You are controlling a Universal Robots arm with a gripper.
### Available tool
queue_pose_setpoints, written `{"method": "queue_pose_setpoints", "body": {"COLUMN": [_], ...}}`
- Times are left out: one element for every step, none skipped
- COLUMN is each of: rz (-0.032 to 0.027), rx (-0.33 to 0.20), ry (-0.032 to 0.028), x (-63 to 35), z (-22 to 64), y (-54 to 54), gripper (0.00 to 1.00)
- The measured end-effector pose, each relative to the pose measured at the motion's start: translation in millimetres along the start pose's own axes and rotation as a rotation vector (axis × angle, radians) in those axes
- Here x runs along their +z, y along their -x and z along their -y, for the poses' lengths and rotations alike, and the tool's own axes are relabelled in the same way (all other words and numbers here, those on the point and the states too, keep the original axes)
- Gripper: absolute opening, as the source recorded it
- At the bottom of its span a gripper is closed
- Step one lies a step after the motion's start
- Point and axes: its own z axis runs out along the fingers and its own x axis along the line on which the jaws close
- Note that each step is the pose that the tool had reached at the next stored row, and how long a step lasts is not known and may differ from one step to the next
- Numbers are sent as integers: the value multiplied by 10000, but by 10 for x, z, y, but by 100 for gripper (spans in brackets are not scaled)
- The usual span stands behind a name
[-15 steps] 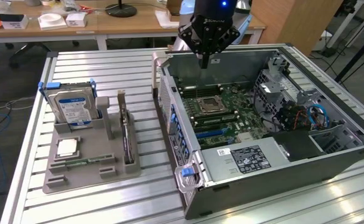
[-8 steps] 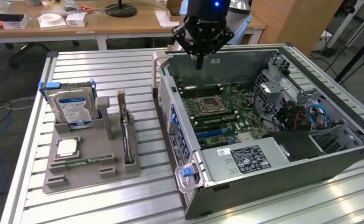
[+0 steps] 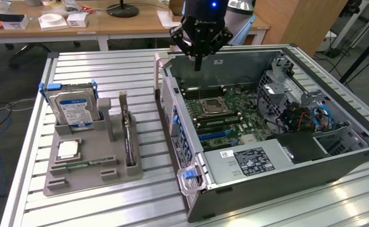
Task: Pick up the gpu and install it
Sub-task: 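Reach for the gpu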
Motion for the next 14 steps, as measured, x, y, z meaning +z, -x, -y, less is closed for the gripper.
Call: {"method": "queue_pose_setpoints", "body": {"rz": [0,0,0,0,0,0,1,1,0,1,0,0,0,0], "rx": [0,-1,0,0,0,-1,2,2,0,0,0,0,0,0], "ry": [-1,-1,0,1,0,0,1,1,0,0,0,-1,0,0], "x": [0,0,0,1,0,1,3,3,4,5,6,7,8,9], "z": [0,0,0,0,0,1,1,2,2,2,3,3,4,4], "y": [0,0,0,-2,-2,-4,-9,-15,-21,-27,-31,-36,-41,-48], "gripper": [11,11,11,11,11,11,11,11,11,11,11,11,11,11]}}
